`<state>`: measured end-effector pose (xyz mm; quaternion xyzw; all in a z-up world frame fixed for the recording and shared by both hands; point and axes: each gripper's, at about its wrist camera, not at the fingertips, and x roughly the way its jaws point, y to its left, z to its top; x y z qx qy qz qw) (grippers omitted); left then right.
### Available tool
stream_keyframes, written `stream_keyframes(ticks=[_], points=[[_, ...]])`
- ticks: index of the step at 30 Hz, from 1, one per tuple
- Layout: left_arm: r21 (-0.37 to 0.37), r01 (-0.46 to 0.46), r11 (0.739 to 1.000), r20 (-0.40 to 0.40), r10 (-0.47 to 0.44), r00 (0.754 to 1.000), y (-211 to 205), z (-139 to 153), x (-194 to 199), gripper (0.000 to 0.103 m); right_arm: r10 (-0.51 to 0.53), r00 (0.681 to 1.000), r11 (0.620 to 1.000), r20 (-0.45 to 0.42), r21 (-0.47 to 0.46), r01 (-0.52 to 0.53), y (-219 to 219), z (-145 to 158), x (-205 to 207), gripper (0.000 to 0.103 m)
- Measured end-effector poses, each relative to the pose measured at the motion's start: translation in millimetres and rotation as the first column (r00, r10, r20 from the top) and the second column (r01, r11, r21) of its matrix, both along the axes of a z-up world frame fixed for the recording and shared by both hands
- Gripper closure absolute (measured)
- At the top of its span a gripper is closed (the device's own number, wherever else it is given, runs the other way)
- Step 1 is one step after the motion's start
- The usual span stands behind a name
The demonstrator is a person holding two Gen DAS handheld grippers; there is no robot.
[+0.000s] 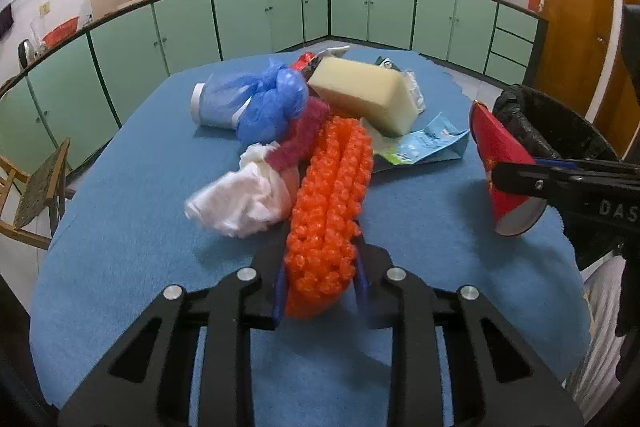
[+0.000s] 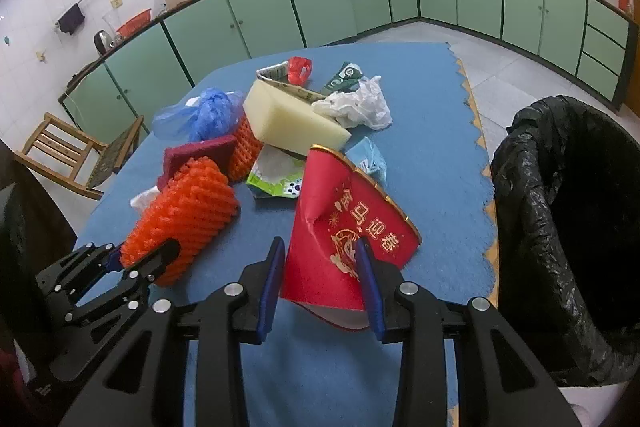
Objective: Collect trash
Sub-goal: 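Lift the orange foam net with the left tool while the right tool lifts the red cup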
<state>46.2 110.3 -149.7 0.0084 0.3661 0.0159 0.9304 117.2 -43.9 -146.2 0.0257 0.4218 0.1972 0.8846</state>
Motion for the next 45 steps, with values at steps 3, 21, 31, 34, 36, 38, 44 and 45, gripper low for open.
stream_keyframes(ticks=[3,21,31,34,36,38,44,45], points=[[-0.014,0.004,1.000,0.019,-0.004,1.000,-3,8,-5,0.079,0.002,1.000,1.000,0.004,0.005,-0.002,-2,2,-2,0.067],[-0.044,0.051,0.998,0.037,-0.050,0.998,-13,25,-12,0.080,0.014,1.000,0.998,-0.012,0.063,-0.013,-11,16,-10,0.058],[-0.054,0.057,0.997,0.001,-0.057,0.998,-15,14,-19,0.080,-0.089,0.994,0.996,-0.068,0.024,0.091,-26,-1,-18,0.043],[-0.055,0.054,0.997,-0.005,-0.054,0.999,-14,12,-19,0.080,-0.104,0.991,0.994,-0.087,0.015,0.106,-28,-7,-22,0.038],[-0.055,0.056,0.997,-0.010,-0.057,0.998,-14,11,-19,0.080,-0.109,0.989,0.993,-0.098,0.029,0.113,-29,-11,-23,0.035],[-0.054,0.060,0.997,-0.014,-0.061,0.998,-15,9,-20,0.080,-0.124,0.986,0.990,-0.108,0.047,0.130,-30,-15,-22,0.032],[-0.055,0.056,0.997,-0.019,-0.057,0.998,-14,9,-18,0.080,-0.121,0.983,0.988,-0.135,0.082,0.132,-31,-19,-19,0.030],[-0.056,0.055,0.997,-0.021,-0.056,0.998,-14,8,-18,0.080,-0.111,0.984,0.989,-0.137,0.083,0.123,-30,-18,-18,0.042]])
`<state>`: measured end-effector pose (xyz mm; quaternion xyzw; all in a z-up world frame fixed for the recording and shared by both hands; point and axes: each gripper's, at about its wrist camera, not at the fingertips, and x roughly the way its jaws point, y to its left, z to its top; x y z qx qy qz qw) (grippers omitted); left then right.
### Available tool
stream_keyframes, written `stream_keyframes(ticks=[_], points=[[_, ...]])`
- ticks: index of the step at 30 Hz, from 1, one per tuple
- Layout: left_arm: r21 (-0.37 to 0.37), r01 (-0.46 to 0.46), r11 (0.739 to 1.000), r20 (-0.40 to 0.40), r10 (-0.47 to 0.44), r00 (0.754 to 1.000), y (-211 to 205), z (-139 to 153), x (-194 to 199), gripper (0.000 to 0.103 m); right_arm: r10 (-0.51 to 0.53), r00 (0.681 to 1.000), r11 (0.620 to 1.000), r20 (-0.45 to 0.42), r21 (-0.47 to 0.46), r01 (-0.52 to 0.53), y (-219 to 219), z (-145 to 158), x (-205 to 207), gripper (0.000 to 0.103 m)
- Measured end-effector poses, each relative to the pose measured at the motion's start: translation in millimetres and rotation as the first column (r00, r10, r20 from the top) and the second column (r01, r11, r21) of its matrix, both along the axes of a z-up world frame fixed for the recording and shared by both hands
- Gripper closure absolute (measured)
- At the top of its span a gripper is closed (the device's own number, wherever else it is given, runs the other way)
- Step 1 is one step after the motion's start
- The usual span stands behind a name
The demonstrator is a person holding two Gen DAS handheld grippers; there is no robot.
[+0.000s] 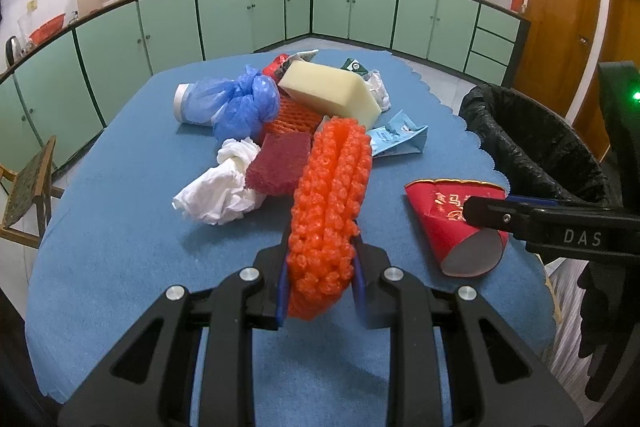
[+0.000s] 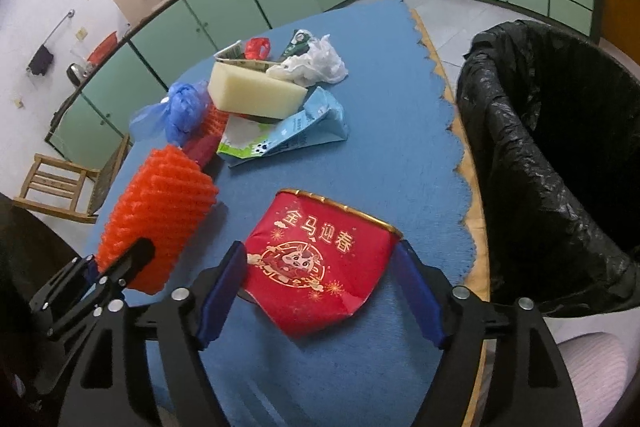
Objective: Collect trash
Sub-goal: 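Lift the orange foam net with the left tool while the right tool lifts the red cup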
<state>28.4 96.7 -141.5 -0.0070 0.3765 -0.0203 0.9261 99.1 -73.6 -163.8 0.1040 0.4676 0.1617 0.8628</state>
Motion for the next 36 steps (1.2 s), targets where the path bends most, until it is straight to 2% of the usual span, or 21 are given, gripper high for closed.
stream_keyframes(ticks=[5,9,13,15,18,21,24,31,36], points=[[0.000,-0.004,1.000,-0.006,0.004,1.000,2,-1,1,0.079,0.081,0.996,0.997,-0.041,0.005,-0.081,14,-9,-1,0.084],[0.001,-0.012,1.000,-0.008,0.012,1.000,5,-1,1,0.079,0.097,0.995,0.995,-0.033,-0.013,-0.097,20,-7,-2,0.084],[0.001,-0.022,1.000,-0.009,0.022,1.000,9,0,0,0.079,0.087,0.996,0.996,-0.032,-0.008,-0.088,17,-2,-2,0.077],[0.005,-0.029,1.000,-0.007,0.029,1.000,12,2,-2,0.079,0.079,0.997,0.997,-0.020,0.005,-0.079,16,5,-5,0.062],[0.009,-0.049,0.999,-0.004,0.049,0.999,18,5,-7,0.079,0.078,0.997,0.997,0.004,-0.002,-0.078,21,16,-9,0.053],[0.009,-0.071,0.997,-0.003,0.071,0.997,26,8,-13,0.079,0.064,0.998,0.998,0.013,-0.004,-0.064,32,21,-17,0.035],[0.018,-0.081,0.997,-0.003,0.081,0.997,33,8,-22,0.079,0.069,0.997,0.997,0.038,-0.039,-0.068,50,22,-26,0.028],[0.014,-0.098,0.995,-0.013,0.098,0.995,43,3,-34,0.079,0.051,0.996,0.985,0.075,-0.167,-0.038,78,10,-39,0.025],[0.001,-0.116,0.993,0.001,0.116,0.993,49,6,-37,0.079,0.014,0.998,0.986,0.060,-0.168,-0.004,76,0,-34,0.025]])
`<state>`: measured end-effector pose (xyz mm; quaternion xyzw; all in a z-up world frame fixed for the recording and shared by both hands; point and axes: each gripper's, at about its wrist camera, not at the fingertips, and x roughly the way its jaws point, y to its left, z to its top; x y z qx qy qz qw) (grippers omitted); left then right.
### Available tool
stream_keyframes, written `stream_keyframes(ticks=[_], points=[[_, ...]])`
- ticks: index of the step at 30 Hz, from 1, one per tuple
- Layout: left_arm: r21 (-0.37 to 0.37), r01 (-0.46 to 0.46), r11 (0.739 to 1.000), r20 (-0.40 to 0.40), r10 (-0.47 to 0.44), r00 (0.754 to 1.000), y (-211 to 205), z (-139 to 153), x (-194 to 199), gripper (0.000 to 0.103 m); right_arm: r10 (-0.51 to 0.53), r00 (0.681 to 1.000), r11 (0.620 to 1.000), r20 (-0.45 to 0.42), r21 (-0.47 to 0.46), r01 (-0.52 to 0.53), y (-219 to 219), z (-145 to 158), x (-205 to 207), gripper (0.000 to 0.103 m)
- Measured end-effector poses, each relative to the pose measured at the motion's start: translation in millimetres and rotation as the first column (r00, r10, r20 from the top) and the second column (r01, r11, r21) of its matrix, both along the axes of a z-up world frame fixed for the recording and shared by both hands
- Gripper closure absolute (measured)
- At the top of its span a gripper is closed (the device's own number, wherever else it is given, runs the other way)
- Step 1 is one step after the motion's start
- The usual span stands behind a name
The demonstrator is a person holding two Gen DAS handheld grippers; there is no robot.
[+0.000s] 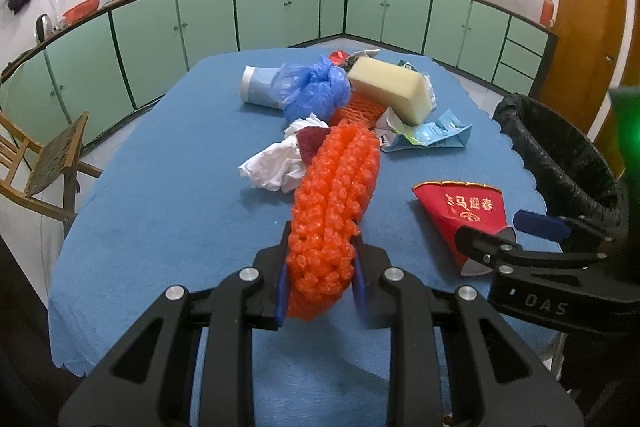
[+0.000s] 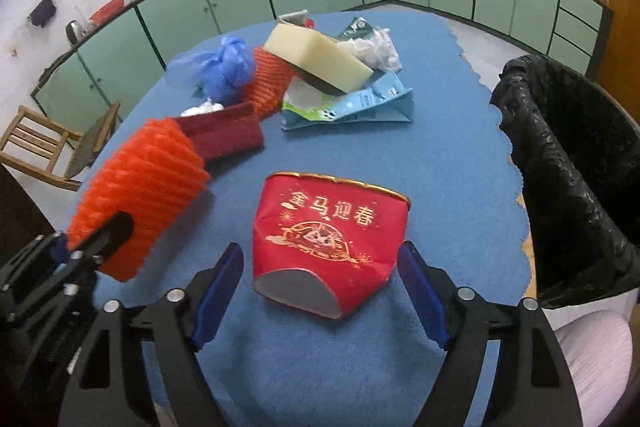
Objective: Collect trash
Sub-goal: 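Lift the orange foam net with the left tool while the right tool lifts the red cup, then carry both items over the bin and open both tools to drop them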
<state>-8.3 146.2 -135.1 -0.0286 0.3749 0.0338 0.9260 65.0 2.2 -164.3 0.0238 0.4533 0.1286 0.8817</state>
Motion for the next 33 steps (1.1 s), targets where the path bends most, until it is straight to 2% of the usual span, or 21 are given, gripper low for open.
stream_keyframes(ticks=[5,9,12,15,18,21,33], points=[[-0.007,-0.006,1.000,0.001,0.006,1.000,3,0,-1,0.079,0.001,1.000,1.000,-0.019,0.016,-0.001,1,-11,5,0.026],[-0.005,-0.003,1.000,0.003,0.003,1.000,3,0,0,0.079,0.010,1.000,1.000,-0.002,0.015,-0.010,-1,-15,5,0.035],[-0.004,0.000,1.000,0.000,0.000,1.000,1,0,0,0.079,0.050,0.998,0.999,0.023,0.013,-0.050,1,-11,5,0.047],[0.001,0.005,1.000,0.004,-0.005,1.000,0,1,0,0.079,0.070,0.996,0.998,0.047,0.004,-0.070,3,-6,2,0.053],[0.003,0.007,1.000,0.008,-0.007,1.000,-1,2,-1,0.079,0.069,0.996,0.997,0.060,0.034,-0.072,-2,-2,1,0.056],[0.004,0.009,1.000,0.009,-0.009,1.000,-3,3,-1,0.079,0.055,0.995,0.995,0.080,0.075,-0.061,-10,6,0,0.057],[-0.003,0.035,0.999,0.042,-0.034,0.999,-13,18,3,0.080,0.040,0.985,0.990,0.169,0.126,-0.062,-23,44,3,0.057]])
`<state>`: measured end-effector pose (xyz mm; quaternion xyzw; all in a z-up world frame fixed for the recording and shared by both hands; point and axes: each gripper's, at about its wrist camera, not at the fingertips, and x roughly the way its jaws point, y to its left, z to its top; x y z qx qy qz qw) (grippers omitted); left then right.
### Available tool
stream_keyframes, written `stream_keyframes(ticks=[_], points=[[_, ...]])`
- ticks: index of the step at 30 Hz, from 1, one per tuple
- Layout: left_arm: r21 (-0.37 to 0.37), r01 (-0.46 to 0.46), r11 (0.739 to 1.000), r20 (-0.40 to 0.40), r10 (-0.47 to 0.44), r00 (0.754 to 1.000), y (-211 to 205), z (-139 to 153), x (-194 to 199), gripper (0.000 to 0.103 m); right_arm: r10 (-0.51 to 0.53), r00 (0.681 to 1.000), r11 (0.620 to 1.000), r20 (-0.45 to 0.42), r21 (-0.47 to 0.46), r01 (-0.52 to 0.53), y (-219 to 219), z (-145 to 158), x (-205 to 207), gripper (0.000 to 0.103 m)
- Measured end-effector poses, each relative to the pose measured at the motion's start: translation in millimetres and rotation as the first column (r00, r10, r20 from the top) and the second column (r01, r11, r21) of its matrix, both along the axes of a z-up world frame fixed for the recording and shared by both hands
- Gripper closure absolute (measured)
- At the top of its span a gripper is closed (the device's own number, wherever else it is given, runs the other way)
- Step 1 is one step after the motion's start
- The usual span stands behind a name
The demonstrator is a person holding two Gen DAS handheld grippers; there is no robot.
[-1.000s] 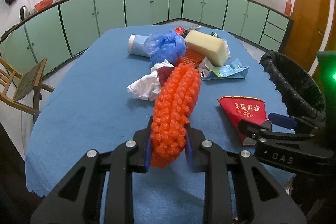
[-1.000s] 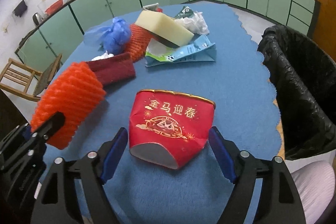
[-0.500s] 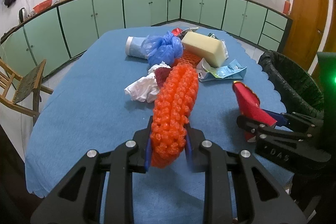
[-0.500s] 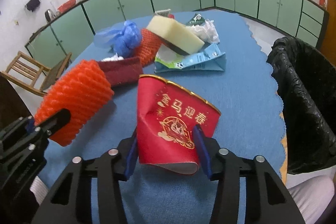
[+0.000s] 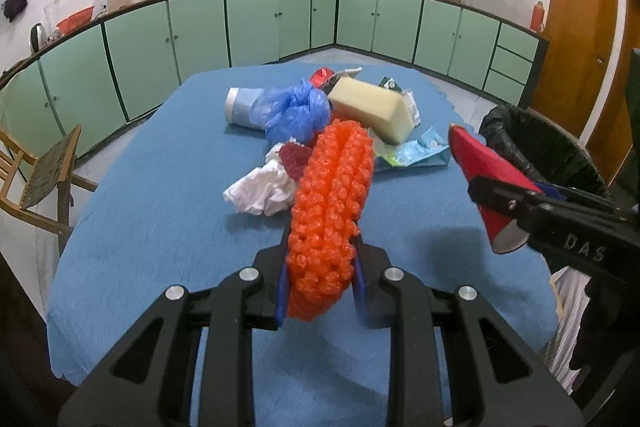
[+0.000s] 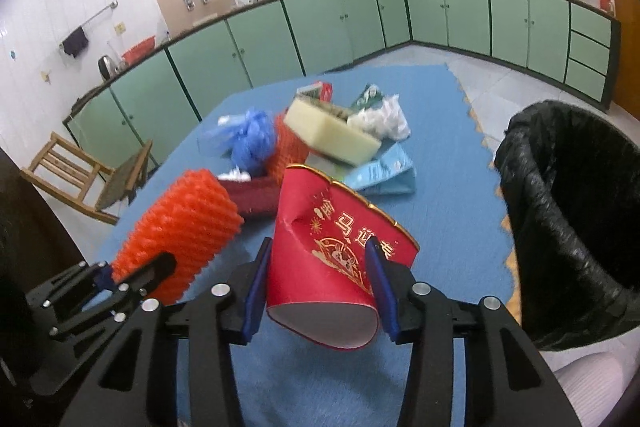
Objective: Collect trash
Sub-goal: 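Carry both items over the bin and open both tools to drop them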
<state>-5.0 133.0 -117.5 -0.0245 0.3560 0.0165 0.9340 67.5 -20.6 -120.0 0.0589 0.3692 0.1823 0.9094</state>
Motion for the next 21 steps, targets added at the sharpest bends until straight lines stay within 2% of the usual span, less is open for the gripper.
stream_keyframes(ticks=[6,13,21], points=[[-0.007,0.036,0.999,0.051,-0.035,0.998,-13,20,9,0.080,-0.025,0.998,0.999,0.055,0.026,0.024,-17,26,3,0.057],[-0.026,0.111,0.993,0.104,-0.108,0.989,-44,42,27,0.080,-0.088,0.989,0.995,0.119,0.053,0.082,-57,56,7,0.057],[-0.058,0.234,0.971,0.149,-0.223,0.963,-111,58,76,0.080,-0.200,0.962,0.980,0.185,0.030,0.198,-129,79,15,0.057]])
